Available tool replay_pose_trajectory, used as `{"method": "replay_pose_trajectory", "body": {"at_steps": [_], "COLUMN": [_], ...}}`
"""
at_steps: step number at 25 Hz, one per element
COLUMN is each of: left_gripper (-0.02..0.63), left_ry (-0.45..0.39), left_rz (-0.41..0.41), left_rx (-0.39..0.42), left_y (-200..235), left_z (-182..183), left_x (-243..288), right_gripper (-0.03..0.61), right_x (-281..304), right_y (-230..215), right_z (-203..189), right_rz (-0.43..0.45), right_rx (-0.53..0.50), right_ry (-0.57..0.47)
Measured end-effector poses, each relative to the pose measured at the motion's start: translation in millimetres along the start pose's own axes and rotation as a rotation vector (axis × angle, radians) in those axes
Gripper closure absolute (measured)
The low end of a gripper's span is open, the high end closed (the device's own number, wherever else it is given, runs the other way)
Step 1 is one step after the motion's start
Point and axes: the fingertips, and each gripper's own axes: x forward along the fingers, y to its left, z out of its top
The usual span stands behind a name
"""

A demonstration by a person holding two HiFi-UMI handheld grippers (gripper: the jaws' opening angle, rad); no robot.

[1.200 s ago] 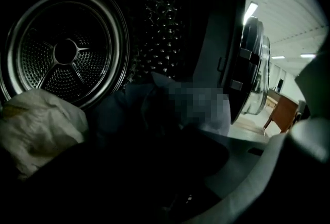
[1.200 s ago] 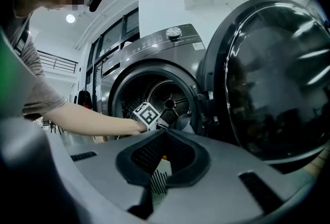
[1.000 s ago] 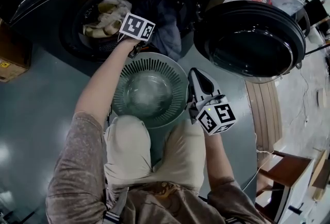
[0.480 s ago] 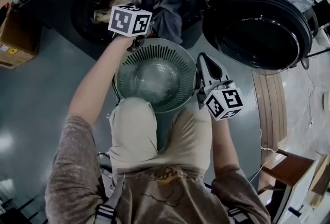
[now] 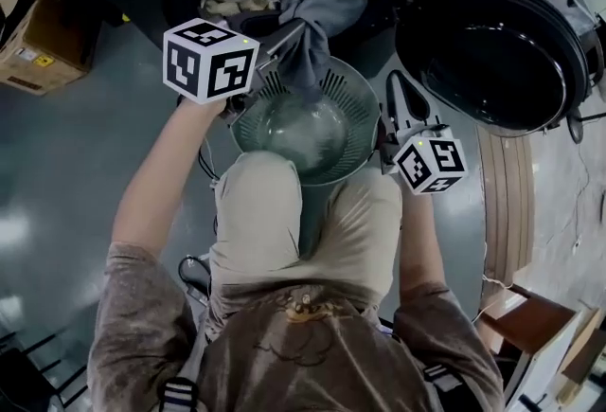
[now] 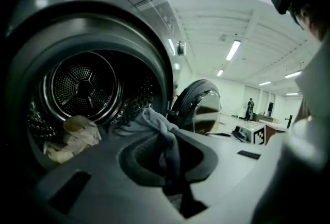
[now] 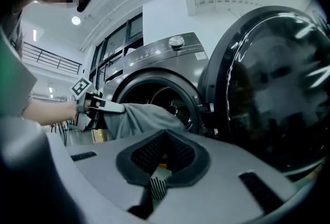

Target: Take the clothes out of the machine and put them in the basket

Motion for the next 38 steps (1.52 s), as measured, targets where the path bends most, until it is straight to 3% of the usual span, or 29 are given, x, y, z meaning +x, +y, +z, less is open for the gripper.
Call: {"method": "replay_pose_trajectory", "body": {"at_steps": [5, 12, 18, 20, 30, 38], "left_gripper": [0.572, 0.552, 0.36, 0.34, 0.231, 0.166], "left_ry": [0.023, 0.089, 0.164, 0.154, 0.124, 0.217], "left_rz": [-0.002, 0.037, -0.01, -0.011, 0.152, 0.342], "left_rx": [-0.01, 0.019, 0.035, 0.043, 0.037, 0.066], "left_y": [-30, -36, -46, -44, 45, 128], "left_z": [-17, -50, -63, -59, -66, -88], "left_x": [-33, -32, -28, -27, 46, 105], "right_gripper": [0.583, 0.583, 0.583, 0.583, 0.583, 0.583], "right_x": [10, 15, 12, 12, 5, -2], "right_y": [10, 27, 29, 28, 21, 13], "right_z": [-3, -7, -7, -8, -12, -21], "right_rz": [0.03, 0.068, 0.067, 0.064, 0.041, 0.008], "right_rx": [-0.001, -0.004, -0.004, 0.002, 0.003, 0.004], "right_ry": [0.005, 0.011, 0.011, 0.011, 0.026, 0.047]}}
